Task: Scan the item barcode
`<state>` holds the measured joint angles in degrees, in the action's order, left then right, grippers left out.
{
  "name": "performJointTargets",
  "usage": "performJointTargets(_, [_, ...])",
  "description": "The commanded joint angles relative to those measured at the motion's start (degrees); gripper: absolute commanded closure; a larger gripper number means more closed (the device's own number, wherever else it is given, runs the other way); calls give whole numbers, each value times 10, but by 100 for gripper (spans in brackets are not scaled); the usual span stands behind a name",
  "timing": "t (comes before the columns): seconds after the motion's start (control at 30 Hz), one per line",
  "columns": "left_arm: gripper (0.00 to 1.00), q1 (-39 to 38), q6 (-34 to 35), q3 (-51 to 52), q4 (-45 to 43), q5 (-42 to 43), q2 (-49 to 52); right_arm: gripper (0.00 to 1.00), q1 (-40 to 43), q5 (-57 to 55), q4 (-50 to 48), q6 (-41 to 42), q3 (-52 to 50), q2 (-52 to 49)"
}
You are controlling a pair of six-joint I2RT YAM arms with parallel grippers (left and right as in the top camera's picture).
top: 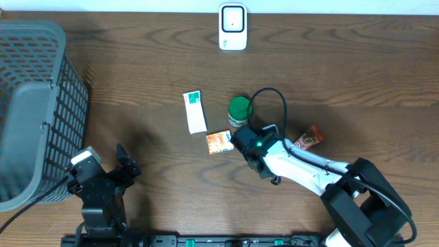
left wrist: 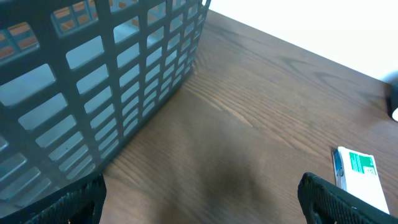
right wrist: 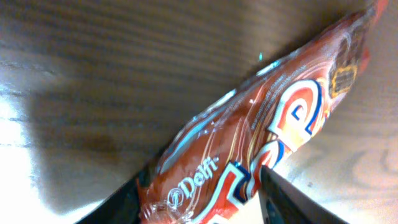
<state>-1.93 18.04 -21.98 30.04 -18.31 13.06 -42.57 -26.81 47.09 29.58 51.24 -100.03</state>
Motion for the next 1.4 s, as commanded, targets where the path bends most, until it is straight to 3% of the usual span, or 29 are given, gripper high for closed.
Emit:
performJointTargets(0.0, [2,3,3,2,0,-2,-1,76,6,28,-5,3,-19,-23])
performJointTargets(0.07, [2,3,3,2,0,-2,-1,98,6,36,-10,-1,-17,-23])
performJointTargets(0.1, [2,3,3,2,0,-2,-1,99,6,40,-10,-5,-16,-23])
performJointTargets(0.27, [2,3,3,2,0,-2,-1,99,6,94,8,-28,14,-20])
performJointTargets(0.5, [2,3,3,2,0,-2,-1,99,6,294,150,-94,171,17])
performJointTargets(0.73, [2,3,3,2,0,-2,-1,99,12,539,195,-180,285,68])
performJointTargets(0.97, [2,3,3,2,0,-2,-1,99,46,743,174,-218,282,78])
performJointTargets(1.37, [2,3,3,2,0,-2,-1,99,89,906,-4,-223,155,74])
